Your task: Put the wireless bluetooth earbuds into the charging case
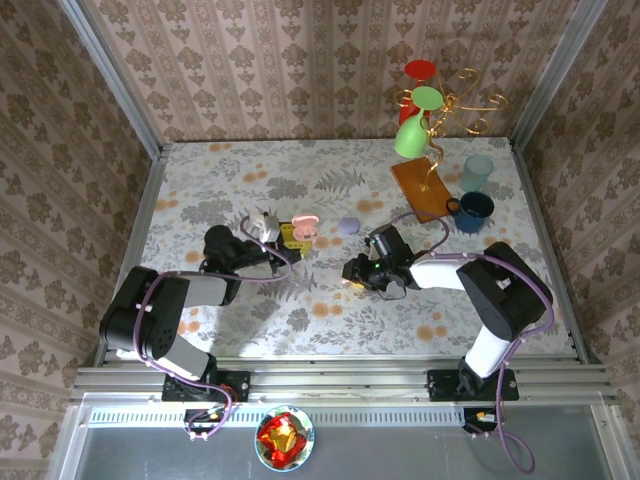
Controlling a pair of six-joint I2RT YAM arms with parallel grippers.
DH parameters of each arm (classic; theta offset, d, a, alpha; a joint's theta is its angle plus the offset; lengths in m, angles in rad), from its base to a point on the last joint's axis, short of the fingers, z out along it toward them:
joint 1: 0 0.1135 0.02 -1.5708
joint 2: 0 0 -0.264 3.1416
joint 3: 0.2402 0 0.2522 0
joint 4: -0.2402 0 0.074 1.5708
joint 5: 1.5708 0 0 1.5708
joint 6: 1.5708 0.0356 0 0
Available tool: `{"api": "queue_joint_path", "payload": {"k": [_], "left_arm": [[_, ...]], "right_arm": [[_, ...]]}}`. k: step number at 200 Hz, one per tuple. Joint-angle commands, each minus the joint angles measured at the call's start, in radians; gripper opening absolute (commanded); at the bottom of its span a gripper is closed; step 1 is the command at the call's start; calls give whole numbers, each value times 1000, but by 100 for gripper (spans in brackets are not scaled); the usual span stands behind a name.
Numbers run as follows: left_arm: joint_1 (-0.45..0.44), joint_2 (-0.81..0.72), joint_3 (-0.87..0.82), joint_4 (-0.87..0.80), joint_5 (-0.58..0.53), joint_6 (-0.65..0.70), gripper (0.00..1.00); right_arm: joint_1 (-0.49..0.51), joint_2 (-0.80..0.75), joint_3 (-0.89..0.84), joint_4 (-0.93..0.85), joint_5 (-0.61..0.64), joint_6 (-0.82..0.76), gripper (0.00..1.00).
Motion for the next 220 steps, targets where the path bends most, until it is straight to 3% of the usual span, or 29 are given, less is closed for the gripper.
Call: {"api": "queue_joint_path", "payload": {"k": [1, 74, 130, 220], "left_arm": [[5, -12, -6, 32, 28, 7, 20], [4, -11, -8, 32, 30, 8, 21], [0, -2, -15, 32, 19, 40, 20], [-147, 61, -19, 30, -296, 230, 20]], "right_arm": [[10, 37, 43, -145, 0, -80, 34], [12, 96, 40, -87, 27, -7, 25], [12, -7, 43, -134, 67, -73, 19], [20, -355, 211, -463, 164, -242, 19]]}}
